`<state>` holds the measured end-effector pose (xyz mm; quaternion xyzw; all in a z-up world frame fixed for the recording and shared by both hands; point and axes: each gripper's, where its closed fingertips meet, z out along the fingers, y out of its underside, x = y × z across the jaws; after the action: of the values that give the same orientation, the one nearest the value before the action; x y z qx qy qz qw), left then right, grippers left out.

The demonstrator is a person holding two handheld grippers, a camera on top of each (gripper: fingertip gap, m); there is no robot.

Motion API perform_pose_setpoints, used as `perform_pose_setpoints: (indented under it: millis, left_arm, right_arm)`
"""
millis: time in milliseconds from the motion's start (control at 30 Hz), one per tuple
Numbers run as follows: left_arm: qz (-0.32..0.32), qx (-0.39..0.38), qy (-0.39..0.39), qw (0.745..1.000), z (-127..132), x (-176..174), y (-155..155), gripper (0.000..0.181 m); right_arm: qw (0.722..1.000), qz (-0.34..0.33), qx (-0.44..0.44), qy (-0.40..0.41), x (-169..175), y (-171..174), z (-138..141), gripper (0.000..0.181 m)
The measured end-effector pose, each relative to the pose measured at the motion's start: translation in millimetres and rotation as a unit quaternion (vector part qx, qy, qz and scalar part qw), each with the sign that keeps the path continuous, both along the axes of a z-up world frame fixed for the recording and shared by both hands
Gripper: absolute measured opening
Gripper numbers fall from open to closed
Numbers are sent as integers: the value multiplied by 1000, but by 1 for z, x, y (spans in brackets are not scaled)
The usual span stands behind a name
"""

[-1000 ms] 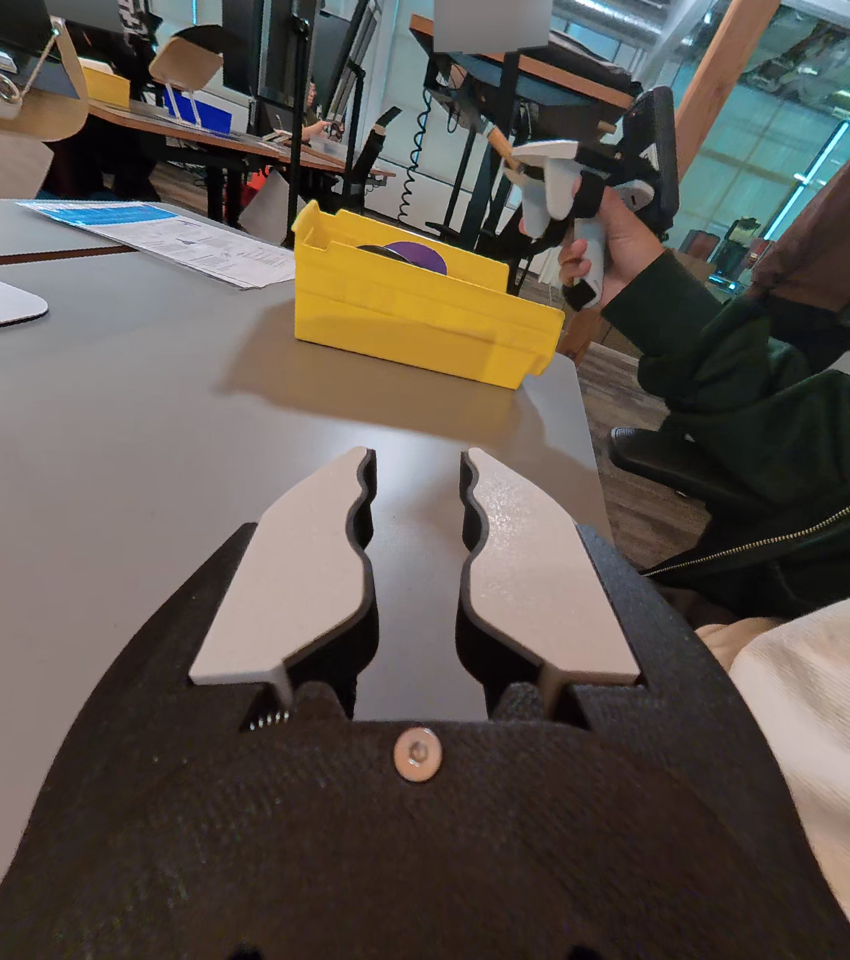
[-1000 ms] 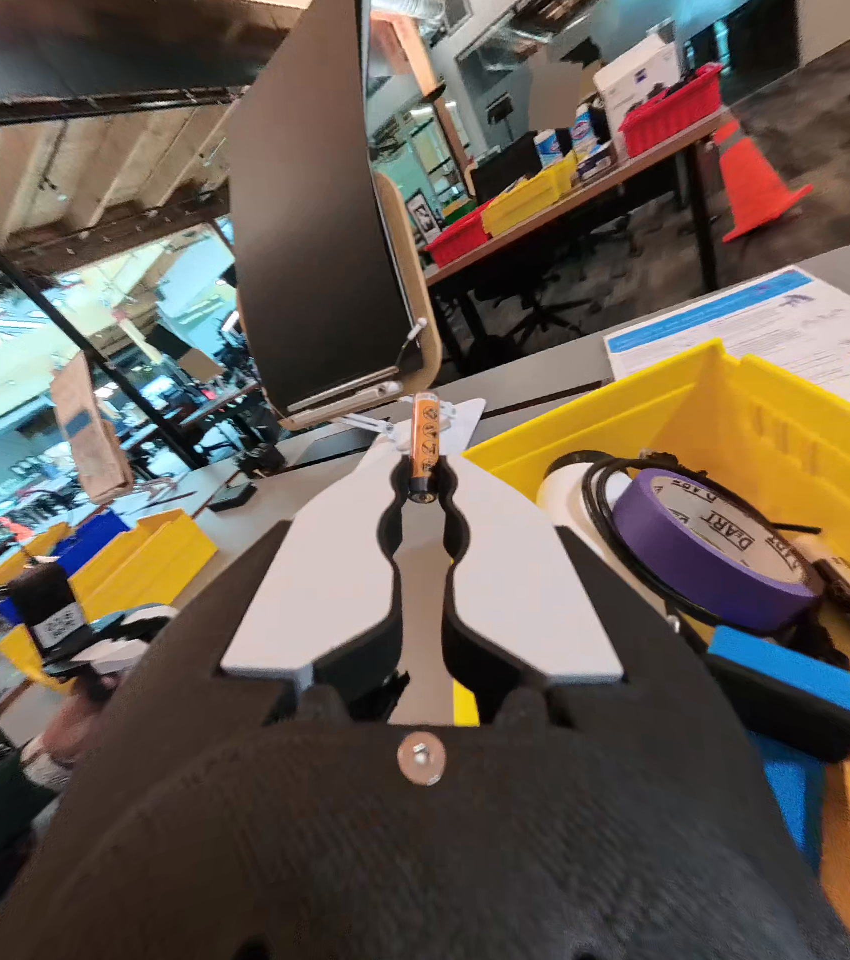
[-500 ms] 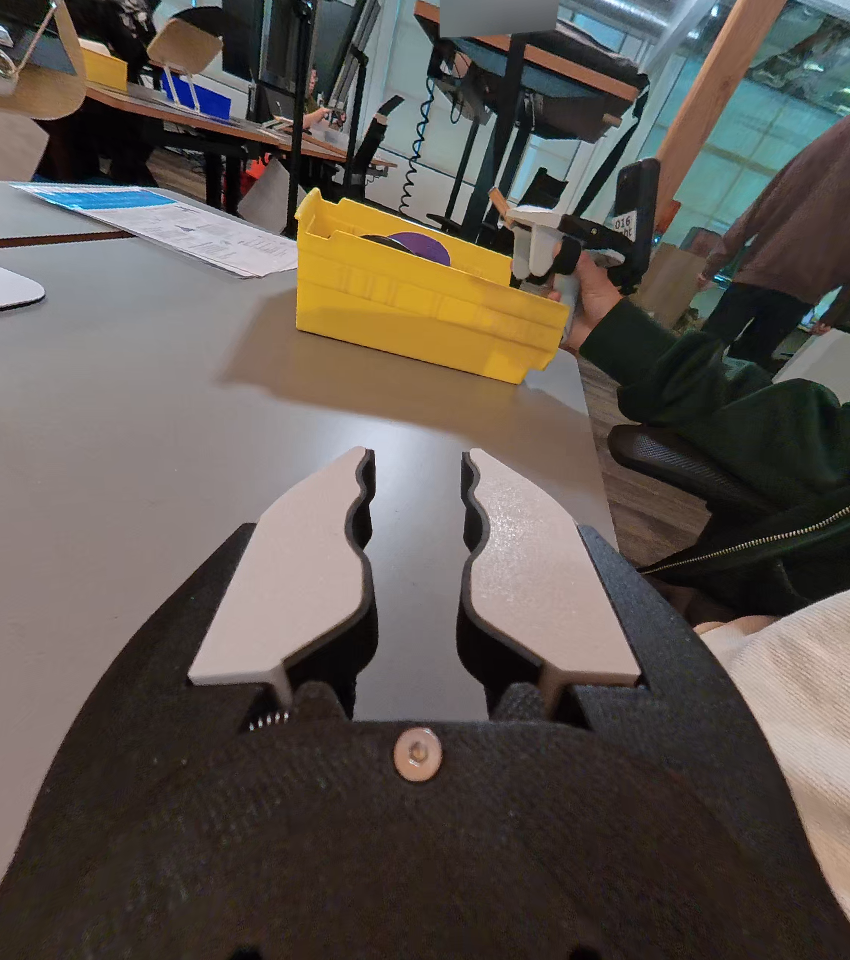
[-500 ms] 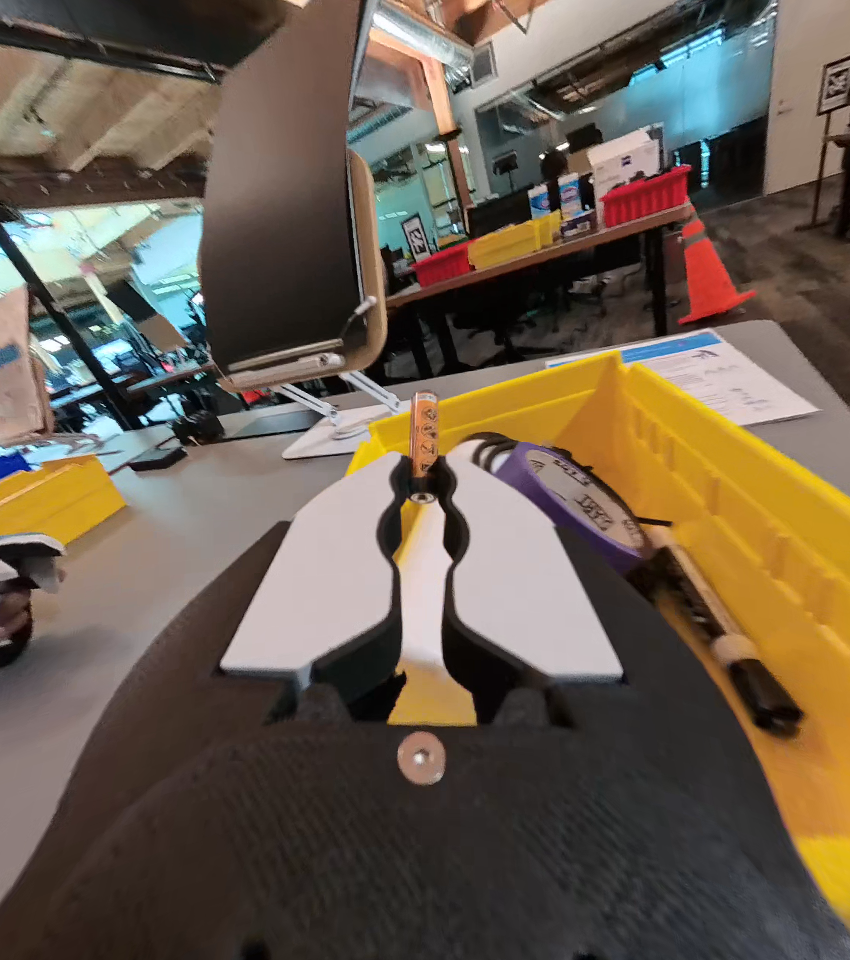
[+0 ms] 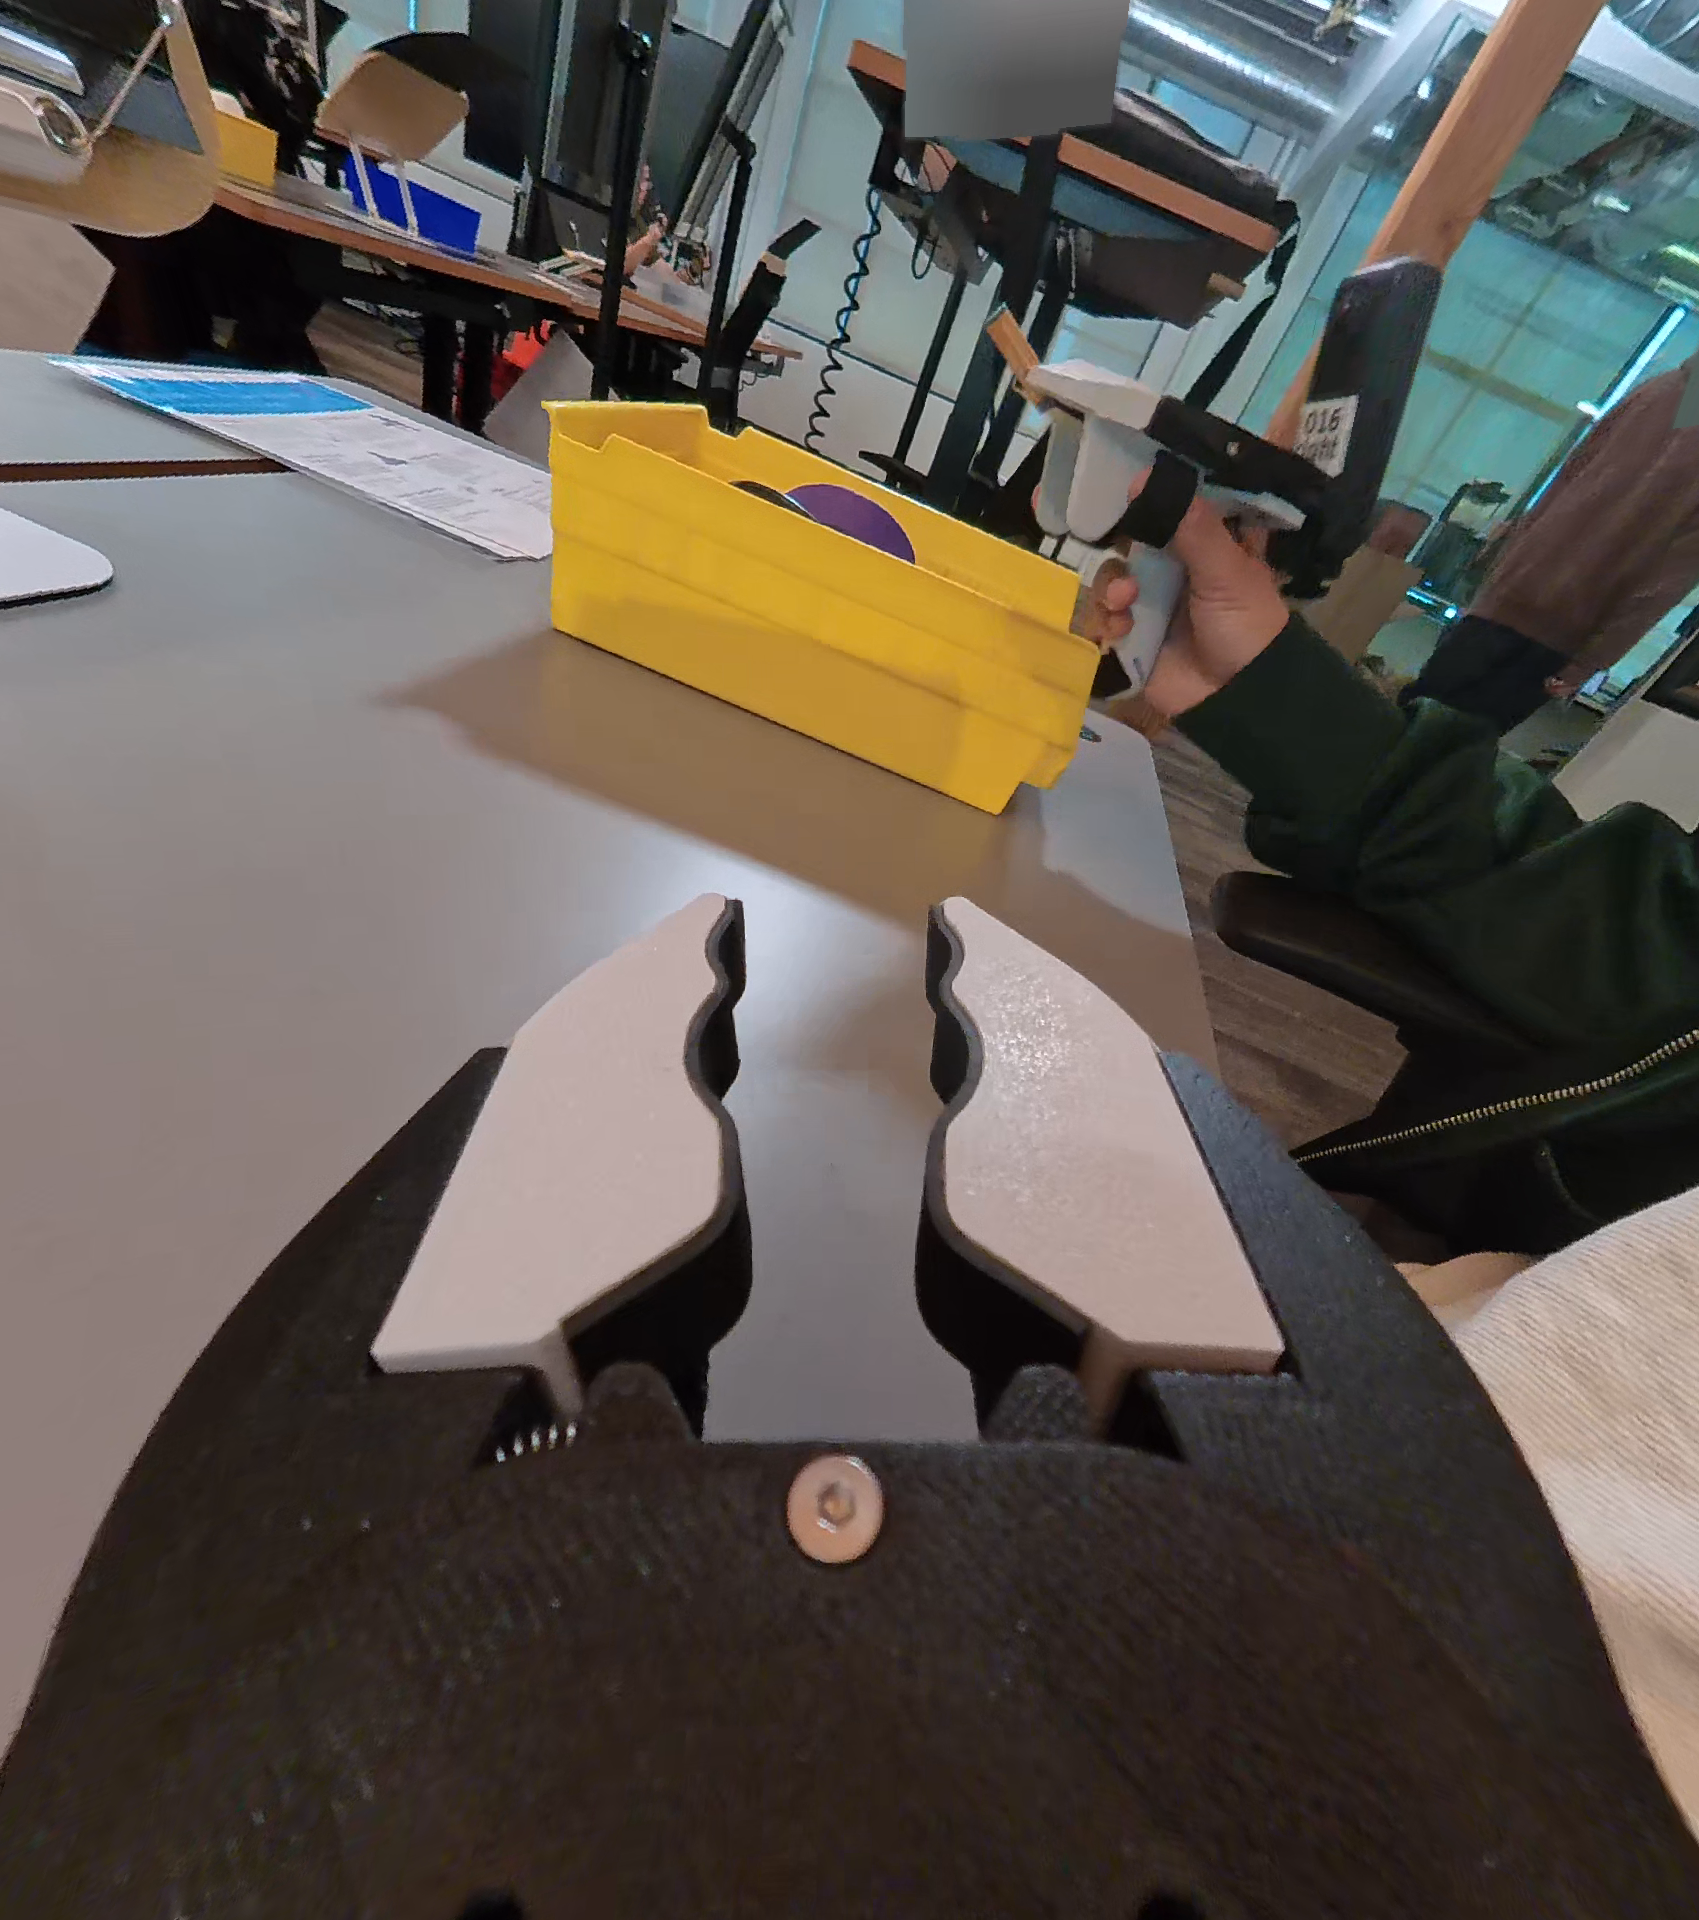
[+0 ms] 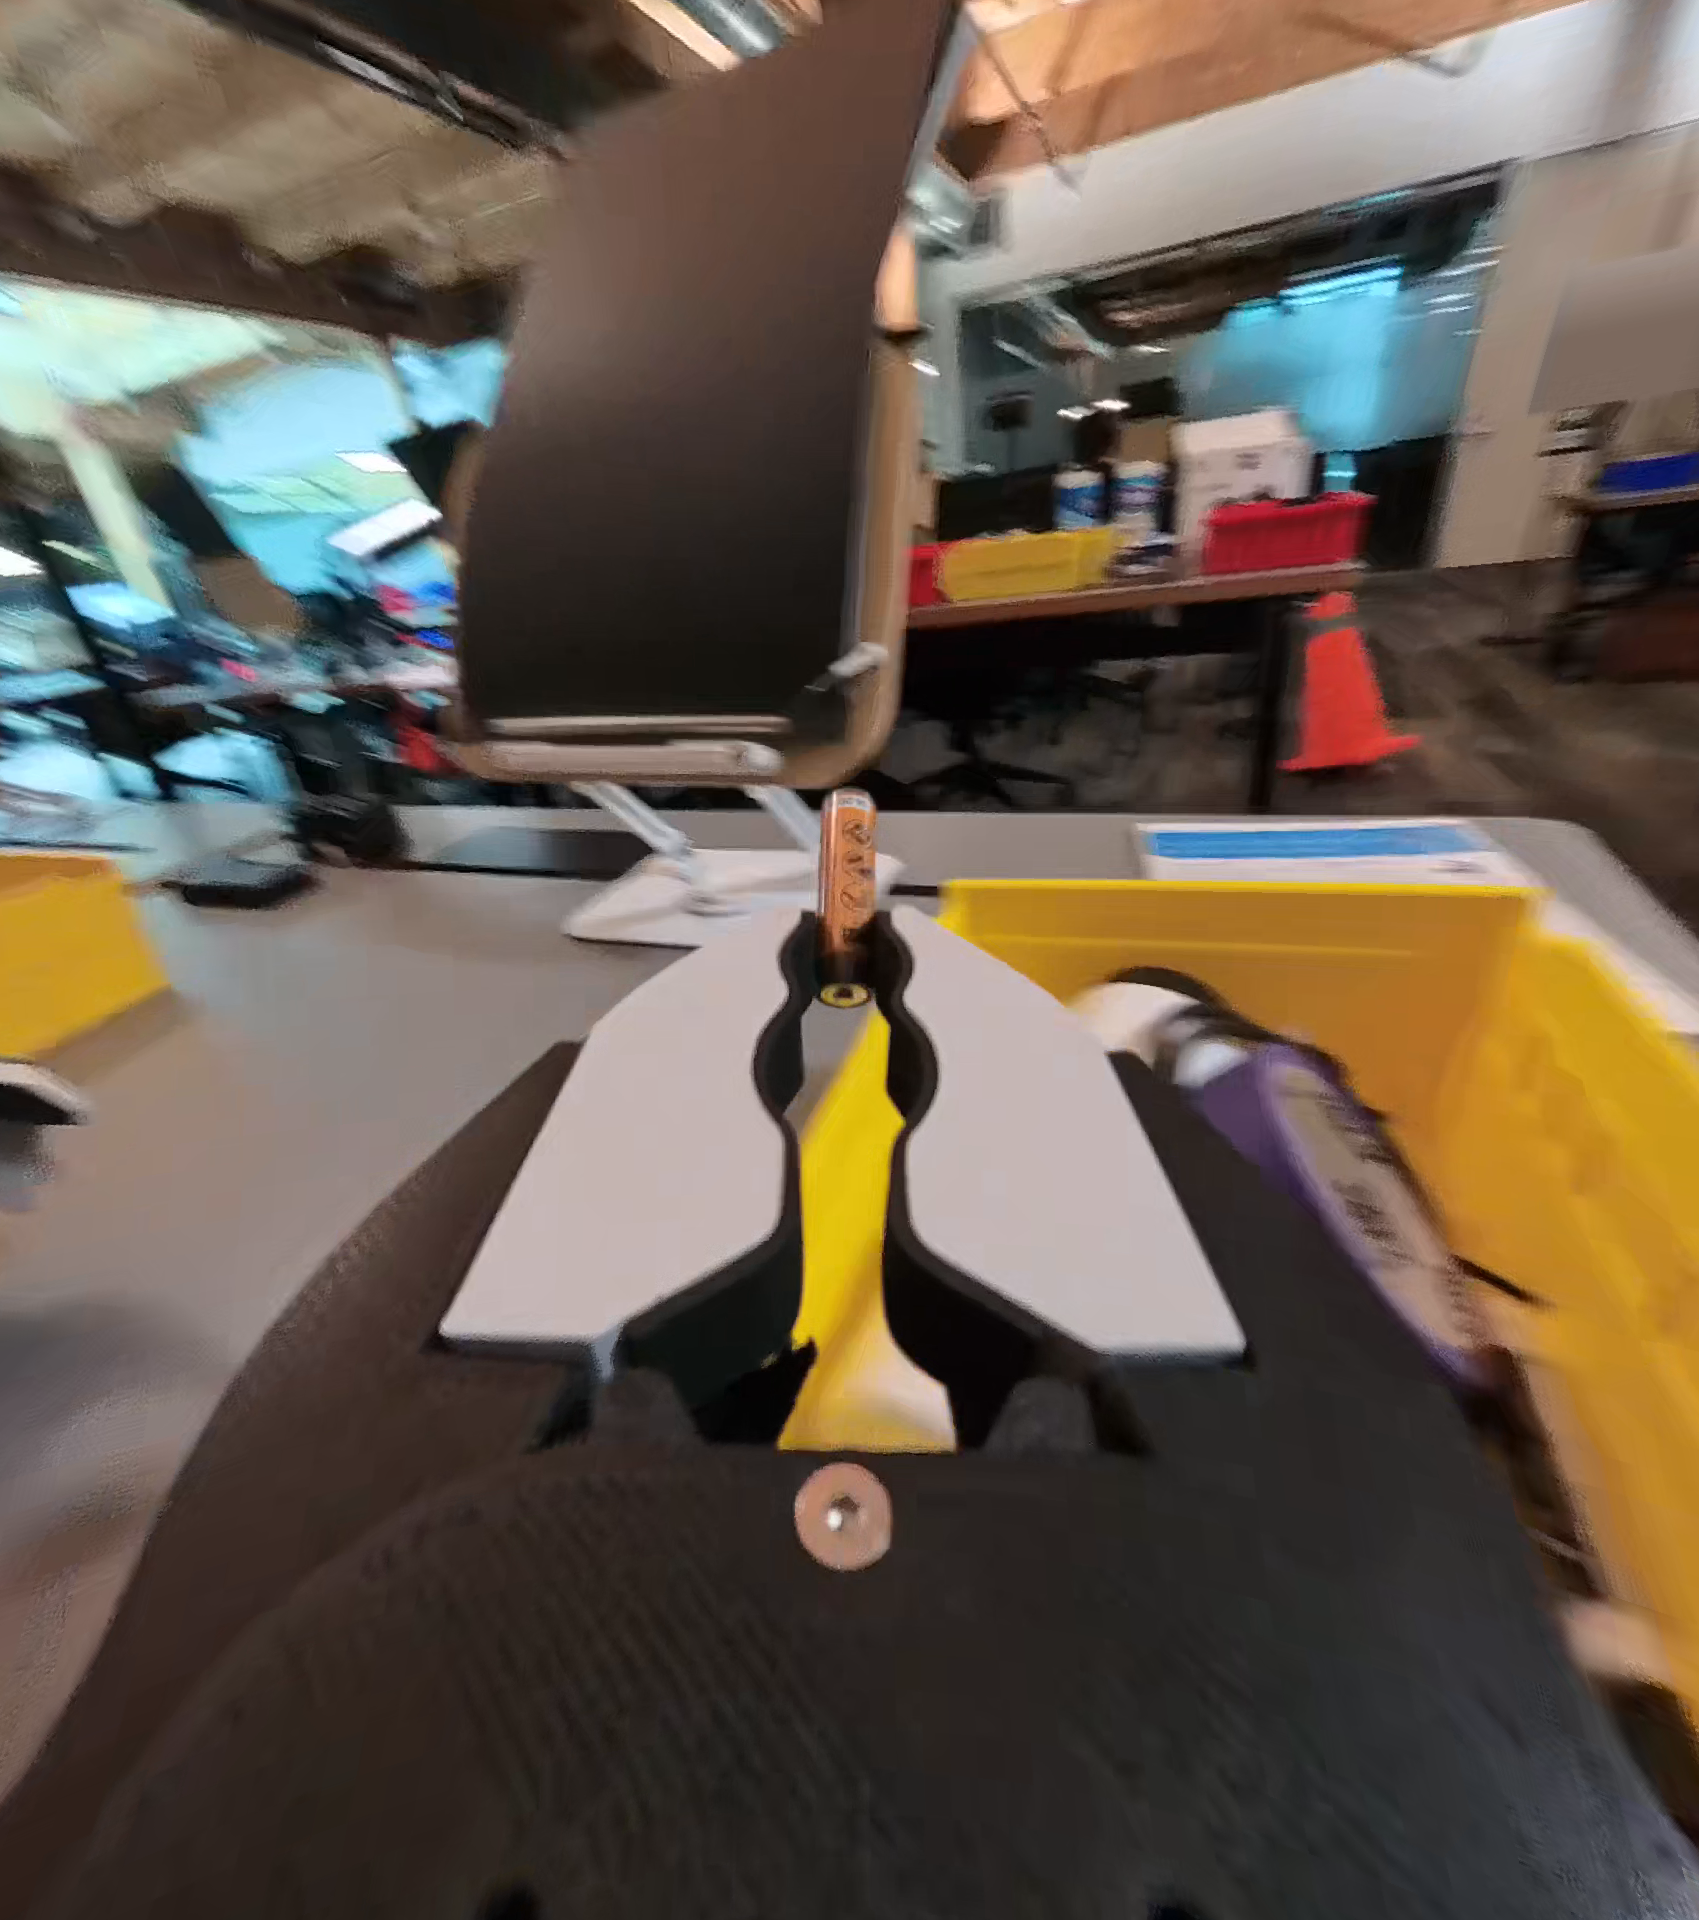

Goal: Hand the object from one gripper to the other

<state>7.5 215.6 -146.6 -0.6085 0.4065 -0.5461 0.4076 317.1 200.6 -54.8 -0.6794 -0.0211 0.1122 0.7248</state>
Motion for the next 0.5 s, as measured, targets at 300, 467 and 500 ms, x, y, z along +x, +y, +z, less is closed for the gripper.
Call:
perform_pose_setpoints:
  millis: [300,467,500]
  left_arm:
    - [3,1,1,1000,0,-1,3,34]
    - [1,3,2,1000,0,0,3,34]
    - [2,4,2,1000,0,-1,3,34]
  right_arm:
    - [946,-223,-198,-123,128,-33,-64,10]
    - [942,-248,-175,-146,128,-26,-54,71]
    - [943,-256,-149,-150,126,-27,-42,69]
